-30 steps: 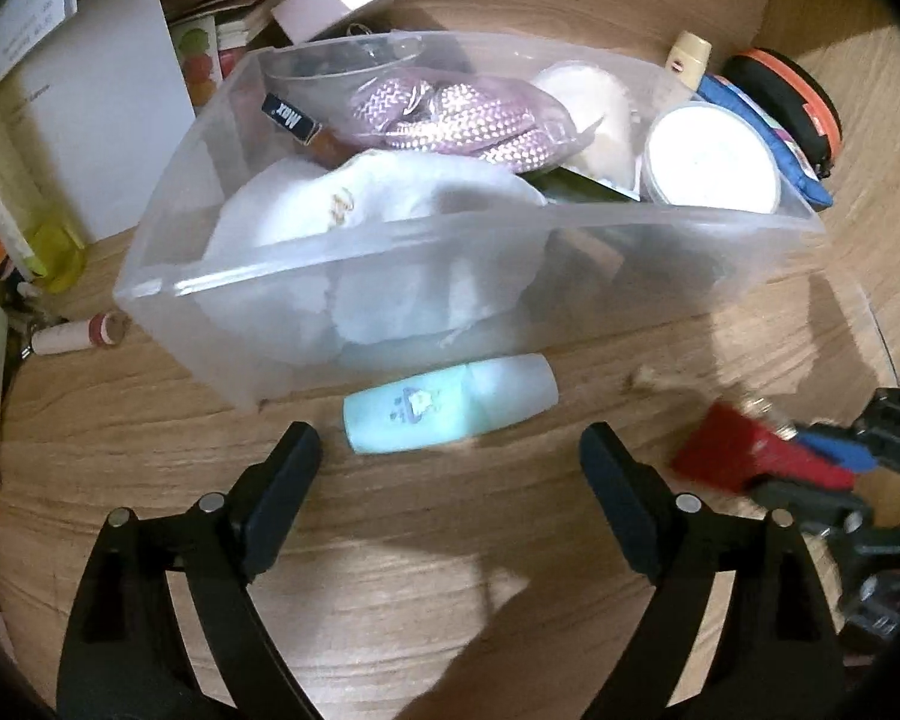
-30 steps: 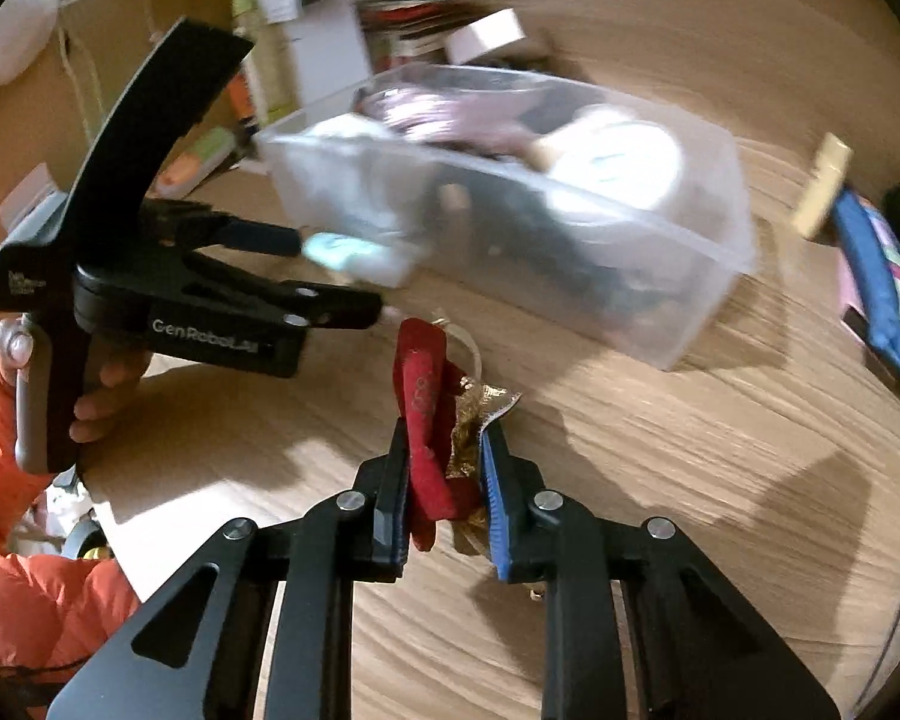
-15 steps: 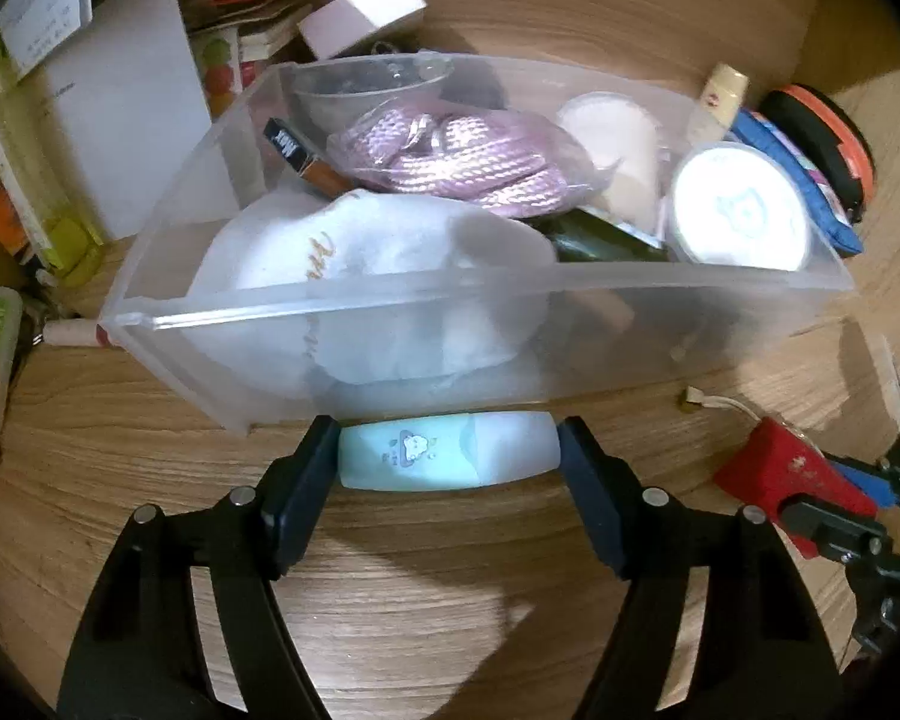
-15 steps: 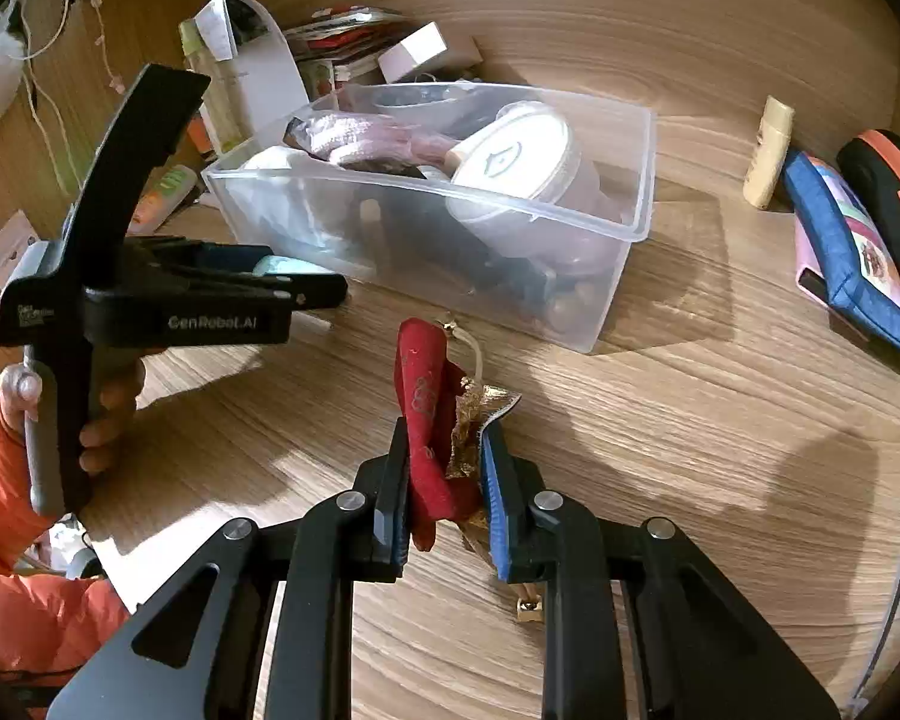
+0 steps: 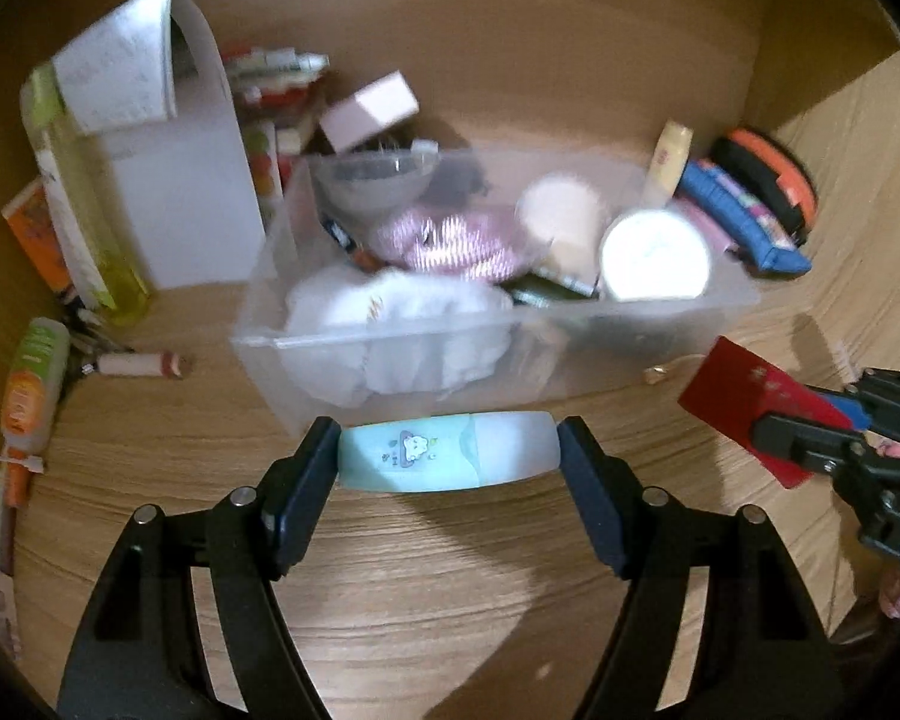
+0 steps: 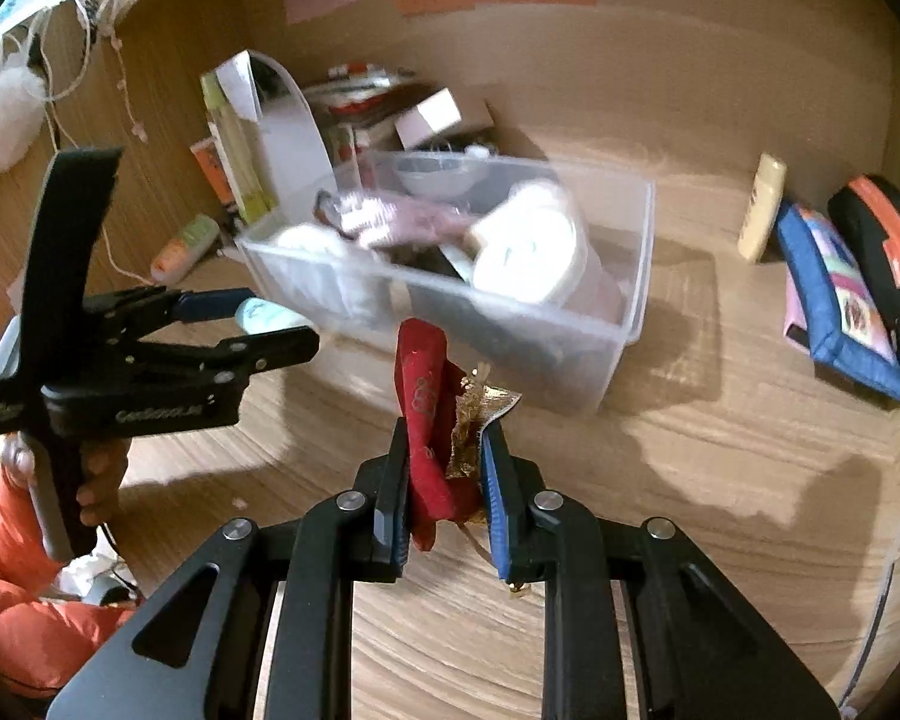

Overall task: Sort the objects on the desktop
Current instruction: 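Lift blue tube with left gripper while right carries red pouch over clear box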

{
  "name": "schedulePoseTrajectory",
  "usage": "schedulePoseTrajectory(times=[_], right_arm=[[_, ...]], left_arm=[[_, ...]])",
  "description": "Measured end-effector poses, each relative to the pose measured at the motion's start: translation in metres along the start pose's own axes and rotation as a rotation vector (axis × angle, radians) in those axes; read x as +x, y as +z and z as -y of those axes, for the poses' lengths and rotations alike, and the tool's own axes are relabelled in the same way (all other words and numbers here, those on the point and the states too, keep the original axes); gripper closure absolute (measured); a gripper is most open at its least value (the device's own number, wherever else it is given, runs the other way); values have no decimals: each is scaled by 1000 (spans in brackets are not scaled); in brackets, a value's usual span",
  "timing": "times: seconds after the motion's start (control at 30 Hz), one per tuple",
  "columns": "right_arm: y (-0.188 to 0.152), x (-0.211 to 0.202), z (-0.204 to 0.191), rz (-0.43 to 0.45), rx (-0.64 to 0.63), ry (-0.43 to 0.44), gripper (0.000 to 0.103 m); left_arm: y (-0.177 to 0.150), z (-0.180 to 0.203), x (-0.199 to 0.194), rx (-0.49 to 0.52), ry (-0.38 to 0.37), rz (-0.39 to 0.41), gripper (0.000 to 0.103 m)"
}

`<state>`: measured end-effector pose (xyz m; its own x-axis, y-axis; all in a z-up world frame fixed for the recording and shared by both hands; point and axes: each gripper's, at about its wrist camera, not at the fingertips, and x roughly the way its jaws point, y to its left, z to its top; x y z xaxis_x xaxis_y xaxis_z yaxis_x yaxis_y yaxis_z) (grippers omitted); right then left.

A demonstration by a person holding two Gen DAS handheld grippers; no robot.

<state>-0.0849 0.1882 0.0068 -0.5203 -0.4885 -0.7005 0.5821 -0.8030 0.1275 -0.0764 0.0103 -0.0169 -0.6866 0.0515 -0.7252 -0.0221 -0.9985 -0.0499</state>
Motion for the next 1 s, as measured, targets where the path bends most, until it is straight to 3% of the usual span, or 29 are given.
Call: schedulePoseTrajectory(times=[0.2, 0.43, 0.53, 0.77, 1.0], right_arm=[[18, -10, -5, 56, 14, 25, 85], [42, -24, -8, 137, 10, 24, 85], [52, -28, -9, 166, 3, 20, 85], [76, -28, -15, 214, -20, 22, 85], [96, -31, -16, 267, -32, 1, 85]], left_arm=[[10, 2, -35, 2, -8, 114, 30], [27, -20, -79, -86, -90, 219, 30], [33, -28, -94, -103, -84, 263, 30], [56, -35, -109, -96, -43, 340, 30], [82, -47, -102, -127, -39, 359, 30]])
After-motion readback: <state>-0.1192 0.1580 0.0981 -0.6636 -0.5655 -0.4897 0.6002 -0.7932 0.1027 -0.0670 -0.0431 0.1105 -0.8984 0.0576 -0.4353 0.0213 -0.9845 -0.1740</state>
